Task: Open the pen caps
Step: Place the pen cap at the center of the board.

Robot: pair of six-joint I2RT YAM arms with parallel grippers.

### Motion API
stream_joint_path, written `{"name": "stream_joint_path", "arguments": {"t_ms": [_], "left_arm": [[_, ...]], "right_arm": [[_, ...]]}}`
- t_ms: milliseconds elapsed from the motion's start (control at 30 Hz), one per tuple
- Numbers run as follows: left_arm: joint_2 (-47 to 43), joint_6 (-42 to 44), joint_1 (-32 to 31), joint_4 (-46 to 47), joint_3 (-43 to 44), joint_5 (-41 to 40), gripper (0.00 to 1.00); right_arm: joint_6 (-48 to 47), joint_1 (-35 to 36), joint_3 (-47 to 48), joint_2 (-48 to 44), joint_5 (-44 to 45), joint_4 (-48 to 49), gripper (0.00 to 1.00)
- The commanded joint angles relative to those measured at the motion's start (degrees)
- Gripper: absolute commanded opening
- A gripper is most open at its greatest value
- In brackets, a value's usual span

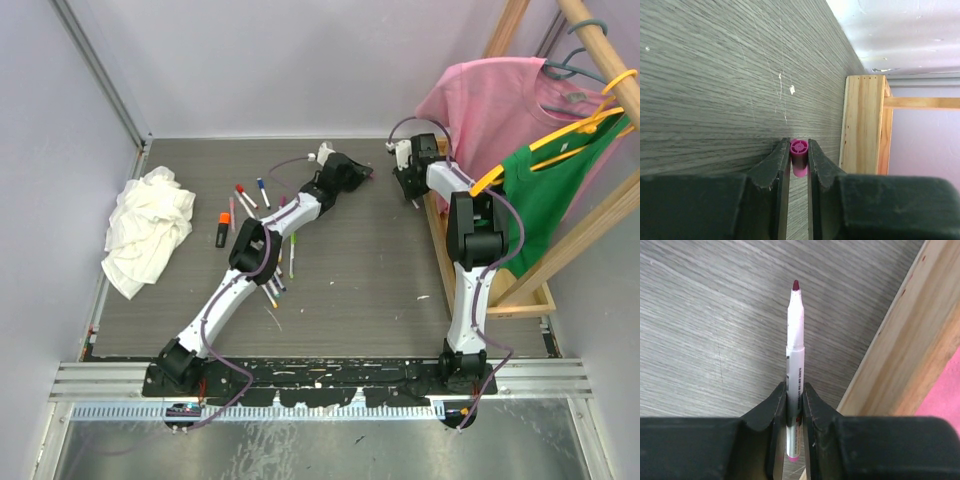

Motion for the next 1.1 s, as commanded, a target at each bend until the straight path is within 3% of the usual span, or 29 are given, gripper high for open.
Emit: {"name": "stream_joint_path", "arguments": {"t_ms": [0, 133, 600, 1067], "left_arm": [[0.0, -0.5, -0.2, -1.3, 1.7, -2.2, 0.17], [-0.5, -0.6, -0.3, -2.3, 1.0, -2.2, 0.22], [-2.1, 0.5, -0.2, -6.0, 0.2, -2.8, 0.30], [-5.4, 1.9, -0.1, -9.8, -3.1, -3.8, 0.34]], "right_arm": [[-2.7, 0.4, 3.0, 1.2, -2.5, -2.7, 0.23], [-3.1, 0.4, 2.9, 1.5, -2.9, -2.9, 0.31], [-3.4, 0.3, 3.5, 2.2, -4.4, -4.5, 0.33], [-4.9, 0.1, 3.8, 2.8, -7.1, -7.2, 0.19]]}}
